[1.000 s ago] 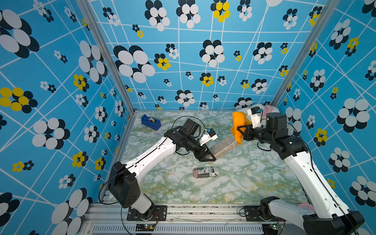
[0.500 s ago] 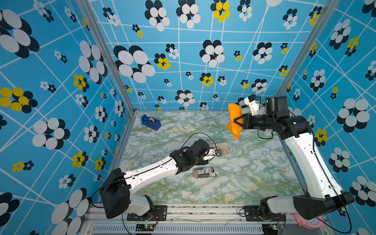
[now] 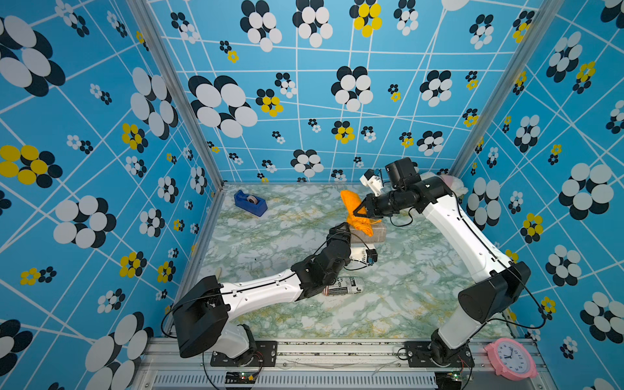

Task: Wipe the eyeglass case
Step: Wipe the dirt from the eyeglass case.

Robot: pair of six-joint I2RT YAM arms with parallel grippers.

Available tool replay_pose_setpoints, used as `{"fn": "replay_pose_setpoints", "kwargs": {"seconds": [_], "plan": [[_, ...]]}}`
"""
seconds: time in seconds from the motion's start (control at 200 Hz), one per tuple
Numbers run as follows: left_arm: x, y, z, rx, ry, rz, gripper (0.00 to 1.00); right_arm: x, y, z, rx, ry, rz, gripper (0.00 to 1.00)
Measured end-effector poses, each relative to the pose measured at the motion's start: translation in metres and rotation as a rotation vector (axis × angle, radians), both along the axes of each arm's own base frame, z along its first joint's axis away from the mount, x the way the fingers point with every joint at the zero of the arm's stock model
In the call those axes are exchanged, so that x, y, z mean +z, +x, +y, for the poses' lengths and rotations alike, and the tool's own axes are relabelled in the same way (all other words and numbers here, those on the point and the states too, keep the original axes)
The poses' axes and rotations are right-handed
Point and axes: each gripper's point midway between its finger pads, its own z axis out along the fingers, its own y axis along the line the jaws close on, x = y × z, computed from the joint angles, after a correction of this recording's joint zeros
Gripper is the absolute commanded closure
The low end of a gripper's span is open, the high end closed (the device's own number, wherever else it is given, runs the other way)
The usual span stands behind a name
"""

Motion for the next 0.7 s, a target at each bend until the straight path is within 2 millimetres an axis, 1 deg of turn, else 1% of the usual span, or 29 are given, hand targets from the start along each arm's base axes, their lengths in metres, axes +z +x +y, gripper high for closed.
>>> {"fn": "replay_pose_setpoints", "kwargs": {"seconds": [0.075,0.115,0.13,0.165,0.195,0.215,0.23,0.245,0.315,0.365,0.42,0.55,0.64,0.7], "plan": [[-0.009,0.000,0.000,-0.004,0.029,0.010,0.84,-0.015,0.000,-0.005,-0.008,-0.008,0.020,1.00],[-0.015,-0.001,0.001,-0.005,0.046,0.016,0.83,-0.025,0.002,-0.014,-0.028,-0.010,0.035,1.00],[-0.017,-0.001,0.002,-0.006,0.052,0.017,0.83,-0.024,0.002,-0.017,-0.034,-0.007,0.033,1.00],[-0.021,-0.002,0.003,-0.007,0.064,0.021,0.83,-0.034,0.002,-0.032,-0.070,-0.006,0.044,1.00],[-0.025,-0.002,0.005,-0.008,0.077,0.024,0.83,-0.036,0.003,-0.043,-0.099,-0.007,0.049,1.00],[-0.027,-0.002,0.005,-0.008,0.082,0.026,0.83,-0.041,0.002,-0.056,-0.131,-0.011,0.056,1.00],[-0.028,-0.001,0.006,-0.007,0.085,0.027,0.83,-0.041,0.002,-0.061,-0.144,-0.014,0.056,1.00],[-0.029,-0.001,0.007,-0.007,0.089,0.028,0.83,-0.043,0.001,-0.073,-0.175,-0.019,0.061,1.00],[-0.027,0.004,0.011,0.013,0.074,0.023,0.83,-0.043,-0.001,-0.105,-0.258,-0.040,0.062,1.00],[-0.019,0.010,0.015,0.040,0.036,0.009,0.83,-0.040,-0.005,-0.116,-0.287,-0.051,0.059,1.00],[-0.011,0.015,0.020,0.065,0.001,-0.004,0.83,-0.037,-0.009,-0.119,-0.292,-0.053,0.057,1.00],[0.002,0.018,0.024,0.089,-0.046,-0.020,0.83,-0.037,-0.015,-0.113,-0.271,-0.051,0.068,1.00],[0.006,0.017,0.024,0.089,-0.057,-0.022,0.83,-0.035,-0.017,-0.110,-0.259,-0.059,0.074,1.00],[0.006,0.017,0.025,0.089,-0.056,-0.020,0.83,-0.028,-0.015,-0.111,-0.256,-0.071,0.060,1.00]]}}
